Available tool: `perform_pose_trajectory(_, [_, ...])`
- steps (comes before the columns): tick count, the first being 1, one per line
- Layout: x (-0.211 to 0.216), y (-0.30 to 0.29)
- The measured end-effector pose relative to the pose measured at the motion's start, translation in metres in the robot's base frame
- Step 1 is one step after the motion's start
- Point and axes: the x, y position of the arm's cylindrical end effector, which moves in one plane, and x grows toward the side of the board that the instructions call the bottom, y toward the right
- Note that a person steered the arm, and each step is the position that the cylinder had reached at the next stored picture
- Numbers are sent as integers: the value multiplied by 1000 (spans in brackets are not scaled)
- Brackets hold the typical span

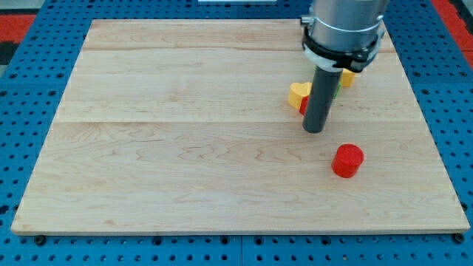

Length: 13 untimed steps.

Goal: Push the red circle into the red star

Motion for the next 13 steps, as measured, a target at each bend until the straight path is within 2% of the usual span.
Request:
perform_pose_trajectory(1, [-21, 5])
perform_pose_trajectory(2, [-15, 18])
perform_pose_trajectory(4, [73, 105])
perform_pose_trajectory(5, [80, 66])
perform_pose_trajectory(6, [63, 12])
perform_pose_trajectory(7, [63, -5])
perform_pose_trajectory(8, [80, -42])
perform_pose_trajectory(9, [50, -46])
perform_pose_trajectory(11, [0, -15])
perform_pose_trajectory(12, [-15, -14])
perform_pose_trajectory(13, [-5, -30])
